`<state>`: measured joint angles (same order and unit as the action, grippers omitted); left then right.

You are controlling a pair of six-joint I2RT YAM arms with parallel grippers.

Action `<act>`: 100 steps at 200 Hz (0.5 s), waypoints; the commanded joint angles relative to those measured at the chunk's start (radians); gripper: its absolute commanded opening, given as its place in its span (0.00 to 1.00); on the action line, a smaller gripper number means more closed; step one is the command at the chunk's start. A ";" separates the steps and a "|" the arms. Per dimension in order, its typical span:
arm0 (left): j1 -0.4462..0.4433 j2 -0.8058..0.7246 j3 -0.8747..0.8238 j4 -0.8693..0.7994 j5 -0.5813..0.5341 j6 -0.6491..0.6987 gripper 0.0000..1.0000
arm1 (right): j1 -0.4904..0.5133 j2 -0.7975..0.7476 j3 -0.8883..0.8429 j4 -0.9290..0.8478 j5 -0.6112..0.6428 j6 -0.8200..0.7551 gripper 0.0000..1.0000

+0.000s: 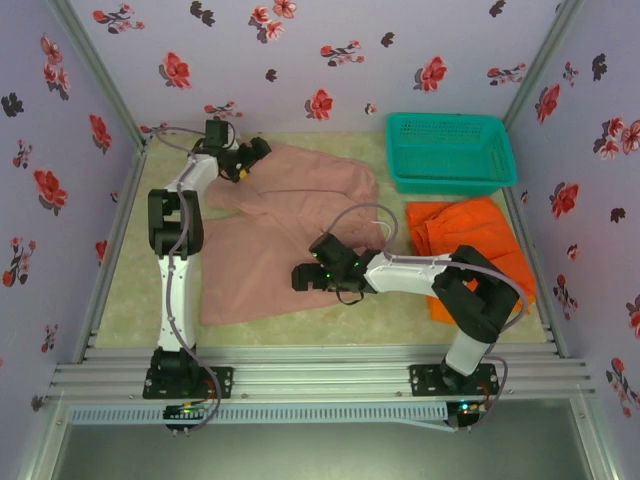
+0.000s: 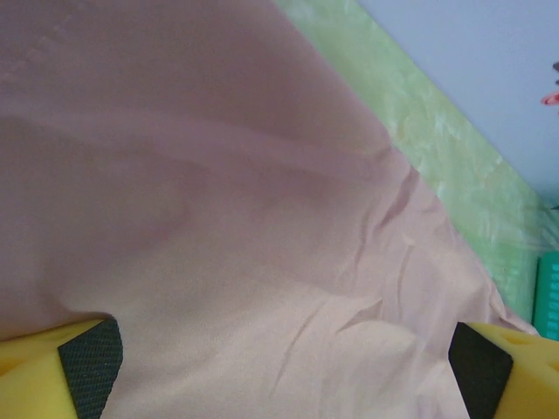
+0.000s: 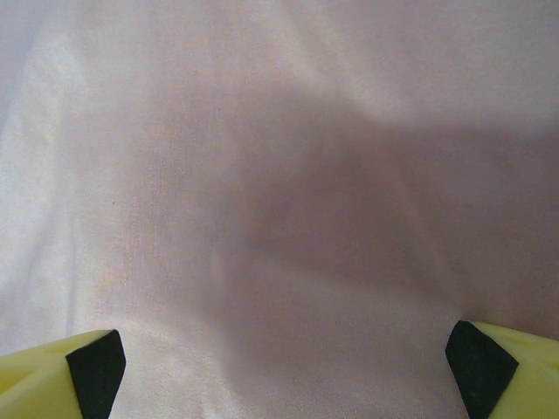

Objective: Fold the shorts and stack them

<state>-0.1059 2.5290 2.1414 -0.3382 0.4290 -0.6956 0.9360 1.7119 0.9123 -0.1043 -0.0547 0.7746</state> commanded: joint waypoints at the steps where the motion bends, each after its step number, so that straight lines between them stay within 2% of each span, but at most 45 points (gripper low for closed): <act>1: 0.023 0.085 0.067 -0.068 -0.044 0.038 0.99 | 0.021 0.005 -0.051 -0.081 0.006 0.065 0.98; 26: 0.029 0.121 0.137 -0.078 -0.044 0.028 0.99 | 0.033 0.009 -0.060 -0.073 0.003 0.087 0.98; 49: 0.029 0.088 0.143 -0.074 -0.037 0.038 0.99 | 0.040 0.018 -0.034 -0.060 -0.013 0.093 0.99; 71: 0.032 -0.026 0.079 -0.041 -0.024 0.052 0.99 | 0.040 0.022 0.023 -0.062 -0.035 0.086 0.99; 100: 0.053 -0.254 -0.120 0.061 -0.009 0.016 0.99 | 0.041 -0.018 0.090 -0.086 -0.045 0.069 0.99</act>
<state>-0.0879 2.5019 2.1334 -0.3527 0.4194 -0.6807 0.9649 1.7100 0.9409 -0.1284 -0.0769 0.8322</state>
